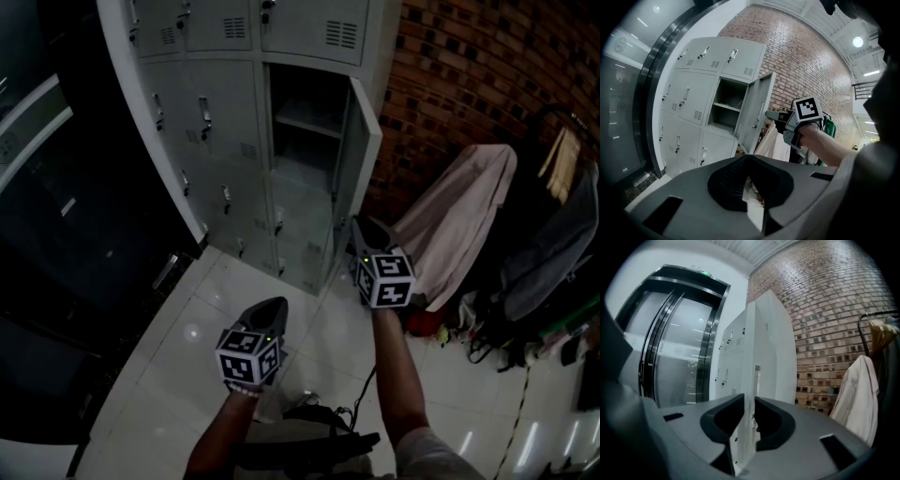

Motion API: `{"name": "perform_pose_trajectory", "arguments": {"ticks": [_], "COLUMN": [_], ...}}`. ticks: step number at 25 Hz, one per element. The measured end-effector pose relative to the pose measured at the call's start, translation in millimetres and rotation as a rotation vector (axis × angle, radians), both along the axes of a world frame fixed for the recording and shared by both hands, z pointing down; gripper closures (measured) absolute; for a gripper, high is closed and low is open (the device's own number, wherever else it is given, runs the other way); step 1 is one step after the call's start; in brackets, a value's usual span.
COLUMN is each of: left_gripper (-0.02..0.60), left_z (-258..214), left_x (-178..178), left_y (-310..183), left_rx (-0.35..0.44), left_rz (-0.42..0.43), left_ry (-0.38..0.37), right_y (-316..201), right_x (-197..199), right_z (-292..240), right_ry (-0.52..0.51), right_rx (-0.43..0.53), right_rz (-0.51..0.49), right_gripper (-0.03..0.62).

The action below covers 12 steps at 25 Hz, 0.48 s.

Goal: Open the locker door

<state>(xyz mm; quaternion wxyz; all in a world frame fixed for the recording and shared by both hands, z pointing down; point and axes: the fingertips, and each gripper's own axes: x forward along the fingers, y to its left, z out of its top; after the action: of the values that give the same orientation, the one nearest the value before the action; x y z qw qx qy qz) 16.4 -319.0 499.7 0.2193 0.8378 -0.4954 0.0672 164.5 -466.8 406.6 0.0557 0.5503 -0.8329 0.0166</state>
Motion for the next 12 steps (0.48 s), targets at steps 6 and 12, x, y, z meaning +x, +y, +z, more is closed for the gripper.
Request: {"name": "perform_pose_trajectory", "arguments": {"ticks": [6, 12], "left_gripper": [0.586, 0.586], "left_z": [-6, -21], "left_x": [-48, -107], "left_y": [37, 88], "left_rx": [0.01, 0.036], "left_rz": [0.014, 0.042], "left_ry": [0.024, 0.056], "right_y": [62, 152], "right_x": [-14, -58], "right_z": [-19, 1], "right_ry": [0.004, 0.002], "right_rx": [0.024, -0.034], "right_rz": [0.058, 0.096], "right_gripper": [0.52, 0.589]}}
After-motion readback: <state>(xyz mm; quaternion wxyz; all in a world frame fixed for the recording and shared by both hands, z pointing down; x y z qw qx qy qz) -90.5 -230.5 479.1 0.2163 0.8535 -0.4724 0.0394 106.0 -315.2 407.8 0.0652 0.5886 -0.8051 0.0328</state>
